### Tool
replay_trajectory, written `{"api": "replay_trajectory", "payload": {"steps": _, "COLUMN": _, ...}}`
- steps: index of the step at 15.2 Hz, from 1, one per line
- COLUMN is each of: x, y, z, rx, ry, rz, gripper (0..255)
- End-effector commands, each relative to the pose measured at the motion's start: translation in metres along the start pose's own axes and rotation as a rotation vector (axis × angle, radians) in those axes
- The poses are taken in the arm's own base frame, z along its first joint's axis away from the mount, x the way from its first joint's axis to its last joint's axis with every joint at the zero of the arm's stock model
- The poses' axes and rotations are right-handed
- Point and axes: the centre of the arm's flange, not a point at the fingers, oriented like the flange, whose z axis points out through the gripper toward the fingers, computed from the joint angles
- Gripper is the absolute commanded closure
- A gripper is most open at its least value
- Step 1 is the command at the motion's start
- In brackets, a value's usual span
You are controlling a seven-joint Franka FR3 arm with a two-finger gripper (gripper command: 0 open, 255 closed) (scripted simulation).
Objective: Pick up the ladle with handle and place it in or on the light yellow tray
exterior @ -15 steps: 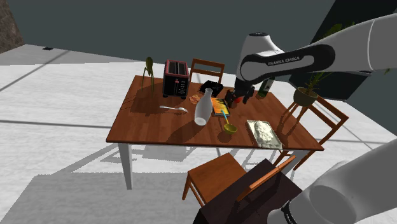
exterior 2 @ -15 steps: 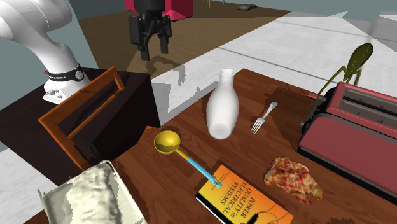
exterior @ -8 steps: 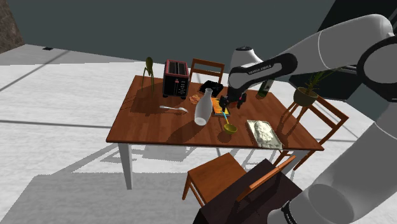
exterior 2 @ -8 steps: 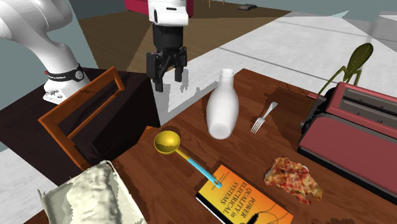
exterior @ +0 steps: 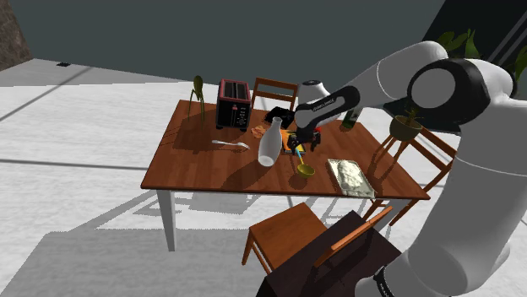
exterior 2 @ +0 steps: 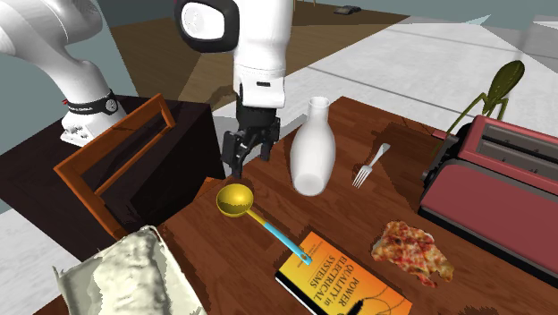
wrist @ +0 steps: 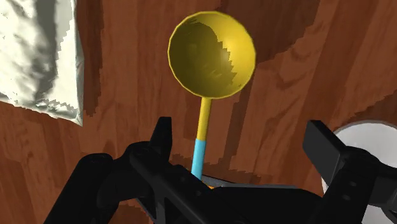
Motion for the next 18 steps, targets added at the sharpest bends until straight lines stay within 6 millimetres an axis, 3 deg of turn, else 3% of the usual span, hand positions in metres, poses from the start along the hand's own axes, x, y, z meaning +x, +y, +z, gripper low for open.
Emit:
{"api": "replay_trajectory", "payload": {"steps": 1, "x": 0.018, "y": 0.005, "z": 0.022, "rx": -0.009, "ry": -0.013, "rz": 0.028, "gripper": 0}}
{"api": "replay_trajectory", "payload": {"steps": 7, "x": 0.059, "y": 0.016, "z": 0.083, "rx": -0.033, "ry": -0.047, "rz": 0.103, "gripper": 0}}
{"api": "replay_trajectory", "payload": {"steps": 14, "x": 0.057, "y": 0.018, "z": 0.120, "rx": -0.033, "ry": -0.047, "rz": 0.103, "gripper": 0}}
{"api": "replay_trajectory", "payload": {"steps": 18, "x": 0.057, "y": 0.018, "z": 0.123, "rx": -0.033, "ry": -0.047, "rz": 0.103, "gripper": 0}}
